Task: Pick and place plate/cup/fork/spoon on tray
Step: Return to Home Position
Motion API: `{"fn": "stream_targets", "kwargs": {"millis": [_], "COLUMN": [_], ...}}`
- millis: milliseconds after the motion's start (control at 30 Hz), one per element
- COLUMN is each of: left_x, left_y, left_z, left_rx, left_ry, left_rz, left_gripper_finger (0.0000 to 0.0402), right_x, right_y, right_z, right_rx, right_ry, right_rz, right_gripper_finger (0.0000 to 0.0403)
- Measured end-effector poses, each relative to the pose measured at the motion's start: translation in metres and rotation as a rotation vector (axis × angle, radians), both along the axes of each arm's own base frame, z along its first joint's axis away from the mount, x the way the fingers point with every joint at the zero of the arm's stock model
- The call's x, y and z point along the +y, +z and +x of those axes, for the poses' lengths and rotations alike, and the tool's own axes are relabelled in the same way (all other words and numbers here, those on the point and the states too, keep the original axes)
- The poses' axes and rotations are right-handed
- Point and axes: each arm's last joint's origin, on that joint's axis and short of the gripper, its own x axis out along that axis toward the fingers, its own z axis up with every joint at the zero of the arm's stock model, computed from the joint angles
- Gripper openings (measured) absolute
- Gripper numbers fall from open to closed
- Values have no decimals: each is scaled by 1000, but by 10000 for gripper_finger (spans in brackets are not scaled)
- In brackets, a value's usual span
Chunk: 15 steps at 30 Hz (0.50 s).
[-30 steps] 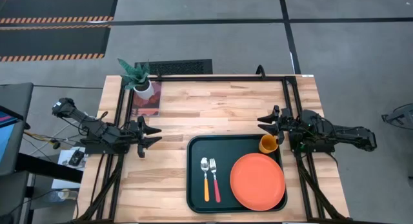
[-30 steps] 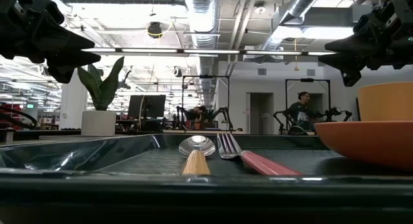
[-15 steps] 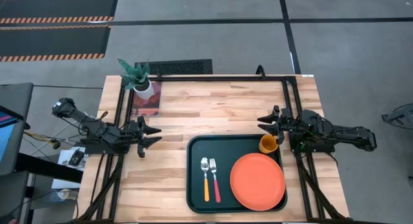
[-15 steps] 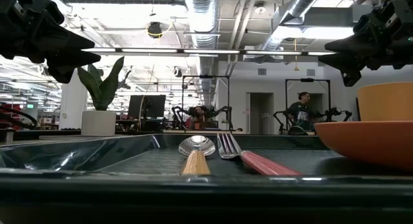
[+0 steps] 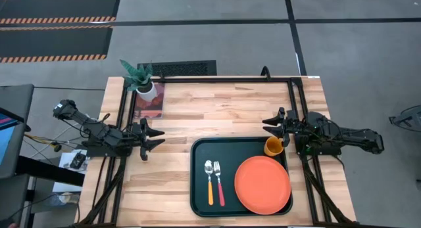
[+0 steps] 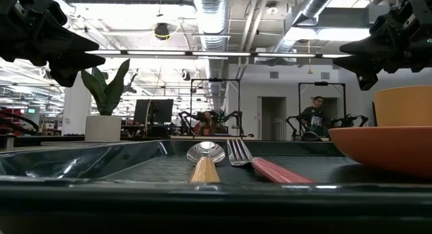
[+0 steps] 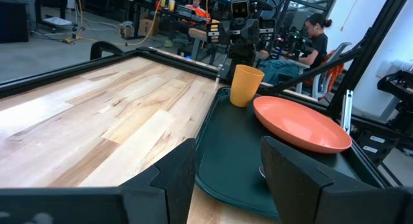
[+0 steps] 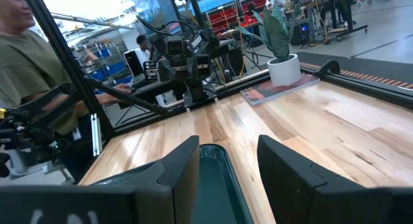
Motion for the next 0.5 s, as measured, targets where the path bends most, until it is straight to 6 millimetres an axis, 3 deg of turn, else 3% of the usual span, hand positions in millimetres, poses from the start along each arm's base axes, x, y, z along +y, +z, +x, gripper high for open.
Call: {"fn": "stream_targets", "kwargs": {"millis": [500], "left_x": [0], "left_y": [0], "left_z": [0], "left_rx": [0], "left_ry": [0], "left_rz": [0], "left_gripper_finger": [165], "right_x": [0], "right_y": [0], "right_z": [0], "right_rx": [0], "right_ry": [0], "right_rz": [0], "right_gripper_finger": [183]}}
